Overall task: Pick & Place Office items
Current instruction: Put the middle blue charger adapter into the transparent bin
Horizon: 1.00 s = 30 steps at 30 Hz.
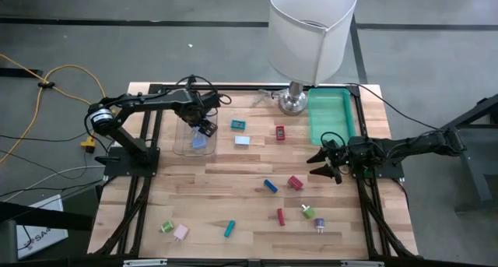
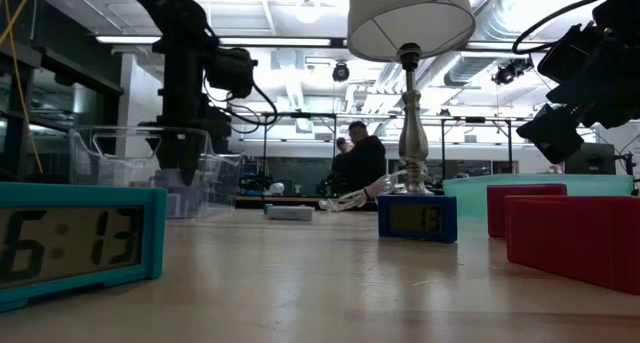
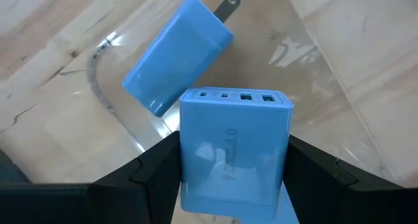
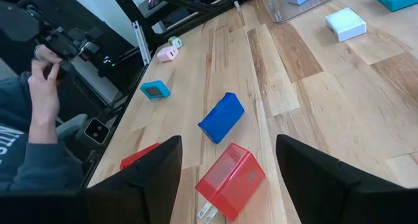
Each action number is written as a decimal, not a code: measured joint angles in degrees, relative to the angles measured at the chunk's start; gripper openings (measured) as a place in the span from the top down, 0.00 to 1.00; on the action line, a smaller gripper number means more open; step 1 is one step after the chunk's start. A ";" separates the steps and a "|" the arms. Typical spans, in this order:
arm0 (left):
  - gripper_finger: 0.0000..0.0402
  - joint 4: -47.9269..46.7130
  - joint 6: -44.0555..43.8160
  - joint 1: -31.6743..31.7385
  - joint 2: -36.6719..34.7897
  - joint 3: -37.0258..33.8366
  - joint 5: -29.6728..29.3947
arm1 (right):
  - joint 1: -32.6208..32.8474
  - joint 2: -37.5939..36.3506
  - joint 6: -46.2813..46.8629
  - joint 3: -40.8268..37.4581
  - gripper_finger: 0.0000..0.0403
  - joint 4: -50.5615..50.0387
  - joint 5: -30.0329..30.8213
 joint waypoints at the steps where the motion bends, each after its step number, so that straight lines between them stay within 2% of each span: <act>1: 0.46 0.33 0.21 0.02 -0.02 -0.15 0.04 | 0.00 0.00 0.00 0.00 0.42 -0.01 0.00; 10: 0.43 2.10 1.78 1.55 -0.02 -1.75 2.91 | -0.01 0.00 0.00 0.00 0.42 0.00 0.00; 30: 0.41 2.85 1.17 1.71 -0.02 -1.77 2.97 | 0.01 0.00 0.00 0.00 0.42 0.00 0.00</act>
